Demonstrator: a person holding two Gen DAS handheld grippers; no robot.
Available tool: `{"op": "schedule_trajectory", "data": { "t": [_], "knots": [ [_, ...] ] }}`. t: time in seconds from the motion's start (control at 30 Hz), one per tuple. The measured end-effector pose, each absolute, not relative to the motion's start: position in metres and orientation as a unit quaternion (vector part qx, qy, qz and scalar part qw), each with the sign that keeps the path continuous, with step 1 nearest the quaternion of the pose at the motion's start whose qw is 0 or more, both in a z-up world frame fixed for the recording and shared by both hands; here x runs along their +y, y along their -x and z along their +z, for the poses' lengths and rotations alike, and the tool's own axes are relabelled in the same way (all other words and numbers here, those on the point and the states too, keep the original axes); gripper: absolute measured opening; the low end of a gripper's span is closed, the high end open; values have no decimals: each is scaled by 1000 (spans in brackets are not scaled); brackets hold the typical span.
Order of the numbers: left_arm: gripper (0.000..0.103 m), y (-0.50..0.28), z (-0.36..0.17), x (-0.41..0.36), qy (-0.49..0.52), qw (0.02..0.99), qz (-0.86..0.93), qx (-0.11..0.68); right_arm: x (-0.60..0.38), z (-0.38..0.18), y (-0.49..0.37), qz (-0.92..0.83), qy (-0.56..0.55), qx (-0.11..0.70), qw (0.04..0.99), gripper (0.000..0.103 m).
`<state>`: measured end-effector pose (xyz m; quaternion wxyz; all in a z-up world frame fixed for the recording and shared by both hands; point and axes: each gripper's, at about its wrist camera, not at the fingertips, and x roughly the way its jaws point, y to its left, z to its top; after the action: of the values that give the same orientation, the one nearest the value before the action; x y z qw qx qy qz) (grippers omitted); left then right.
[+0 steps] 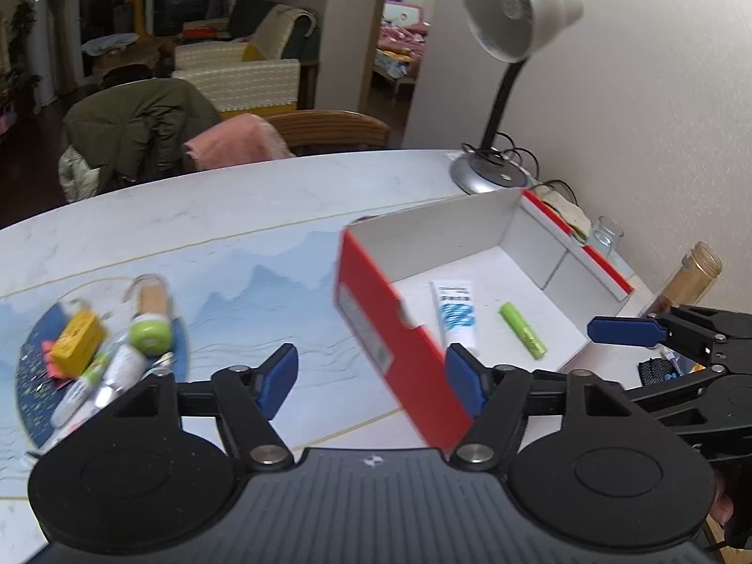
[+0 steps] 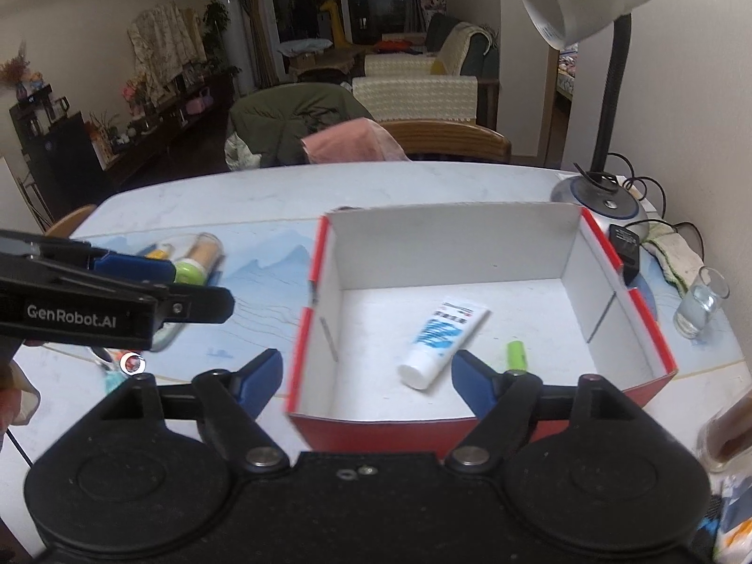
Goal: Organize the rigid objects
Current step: 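Withdraw both tools from the box back toward the pile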
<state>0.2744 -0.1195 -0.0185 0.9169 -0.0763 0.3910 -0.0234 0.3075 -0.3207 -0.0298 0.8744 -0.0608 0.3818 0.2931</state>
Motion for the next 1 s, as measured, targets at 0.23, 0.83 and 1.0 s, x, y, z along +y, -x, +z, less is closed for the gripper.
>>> {"op": "schedule_trajectory", "data": {
  "t": [0.23, 0.83, 1.0],
  "knots": [
    [73, -237, -21, -76, 84, 923, -12, 376, -294, -30, -286, 308, 30, 377, 873, 89],
    [95, -177, -44, 39, 103, 933, 30, 343, -194, -40, -238, 353, 24, 379, 855, 99],
    [103, -168, -56, 62, 89, 937, 39, 335, -167, -49, -222, 346, 55, 363, 863, 101]
  ]
}}
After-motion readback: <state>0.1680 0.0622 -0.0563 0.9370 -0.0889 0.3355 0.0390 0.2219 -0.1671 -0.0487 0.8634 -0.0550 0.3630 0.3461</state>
